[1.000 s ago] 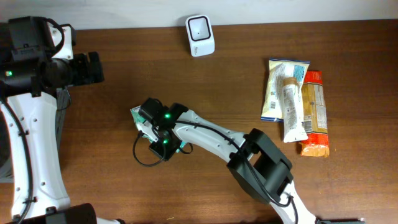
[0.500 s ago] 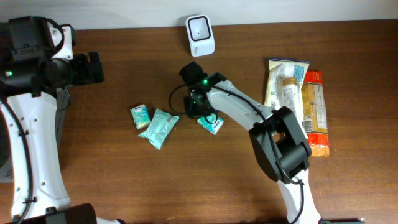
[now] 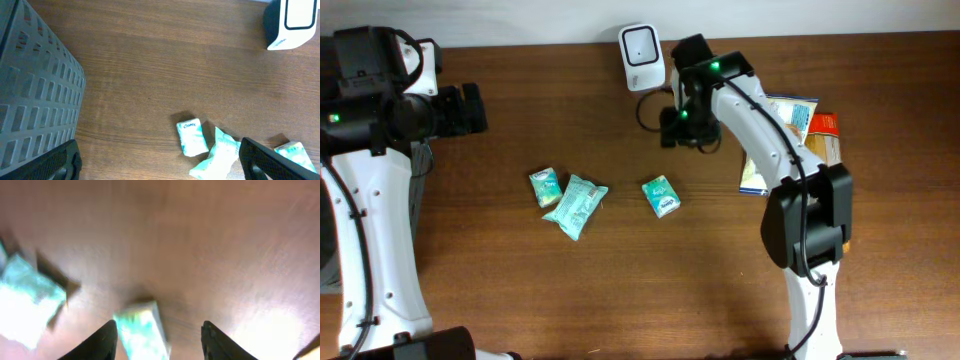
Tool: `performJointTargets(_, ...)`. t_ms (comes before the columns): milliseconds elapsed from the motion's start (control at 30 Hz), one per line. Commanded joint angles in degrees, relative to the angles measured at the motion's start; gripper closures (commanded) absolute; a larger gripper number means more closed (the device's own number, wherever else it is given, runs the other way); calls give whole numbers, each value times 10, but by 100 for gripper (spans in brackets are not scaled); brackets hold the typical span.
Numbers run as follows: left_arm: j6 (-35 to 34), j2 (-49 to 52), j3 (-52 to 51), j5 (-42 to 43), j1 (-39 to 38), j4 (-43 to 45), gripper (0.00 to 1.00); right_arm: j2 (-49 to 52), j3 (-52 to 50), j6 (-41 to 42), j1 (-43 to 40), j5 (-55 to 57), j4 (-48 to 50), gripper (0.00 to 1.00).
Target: Scan the item barcode
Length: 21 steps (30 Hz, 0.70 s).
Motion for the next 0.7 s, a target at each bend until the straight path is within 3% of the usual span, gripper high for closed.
performJointTargets(0, -2, -3, 4, 4, 3, -1, 1, 12, -61, -85, 0, -116, -22, 40)
performJointTargets(333, -2, -3, 4, 4, 3, -1, 1, 12, -175, -89, 1, -109, 17, 45)
performJointTargets(433, -2, -3, 4, 4, 3, -1, 1, 12, -196, -89, 0, -109, 48, 57)
performJointTargets(567, -2, -3, 4, 4, 3, -1, 1, 12, -216, -86, 0, -110, 98, 65)
performJointTargets(633, -2, -3, 4, 4, 3, -1, 1, 12, -221, -86, 1, -109, 101, 76)
performJointTargets(667, -1, -3, 4, 4, 3, -1, 1, 12, -223, -86, 1, -109, 100, 92)
